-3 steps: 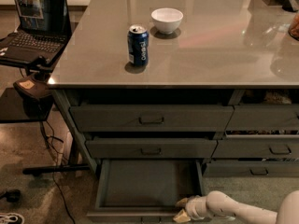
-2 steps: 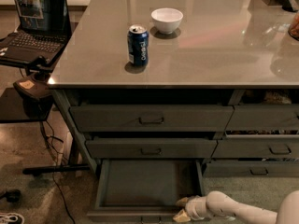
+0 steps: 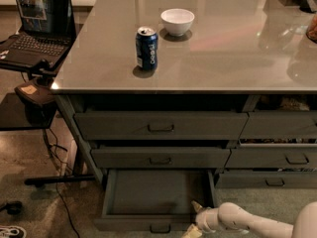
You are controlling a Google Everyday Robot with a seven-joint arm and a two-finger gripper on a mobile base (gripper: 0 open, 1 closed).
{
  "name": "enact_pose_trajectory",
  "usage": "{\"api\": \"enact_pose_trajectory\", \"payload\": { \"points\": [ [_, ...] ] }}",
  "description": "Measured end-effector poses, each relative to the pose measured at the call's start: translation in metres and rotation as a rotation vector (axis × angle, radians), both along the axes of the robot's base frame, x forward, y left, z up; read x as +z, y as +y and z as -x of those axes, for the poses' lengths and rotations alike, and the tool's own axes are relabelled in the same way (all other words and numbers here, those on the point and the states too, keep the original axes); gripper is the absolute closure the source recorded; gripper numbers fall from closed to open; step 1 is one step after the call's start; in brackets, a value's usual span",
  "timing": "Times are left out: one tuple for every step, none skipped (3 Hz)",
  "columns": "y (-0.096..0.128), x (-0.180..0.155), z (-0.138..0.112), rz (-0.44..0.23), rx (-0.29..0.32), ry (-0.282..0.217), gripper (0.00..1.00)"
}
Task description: Close bottom drawer
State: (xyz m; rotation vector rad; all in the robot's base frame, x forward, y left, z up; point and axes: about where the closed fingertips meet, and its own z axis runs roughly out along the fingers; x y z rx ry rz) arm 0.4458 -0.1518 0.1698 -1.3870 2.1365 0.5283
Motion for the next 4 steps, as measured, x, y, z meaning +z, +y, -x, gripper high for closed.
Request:
{"api": "enact_pose_trajectory", "payload": {
  "points": [
    [-0.003, 0.010, 0.003, 0.022, -0.016, -0.024, 0.00],
    [-0.030, 0.037, 0.014, 0.087, -0.086, -0.063, 0.00],
    [-0.064, 0.072, 0.031, 0.166, -0.197, -0.064, 0.00],
    [-0.069, 0.074, 0.062, 0.160, -0.242, -0.072, 0.00]
  ]
}}
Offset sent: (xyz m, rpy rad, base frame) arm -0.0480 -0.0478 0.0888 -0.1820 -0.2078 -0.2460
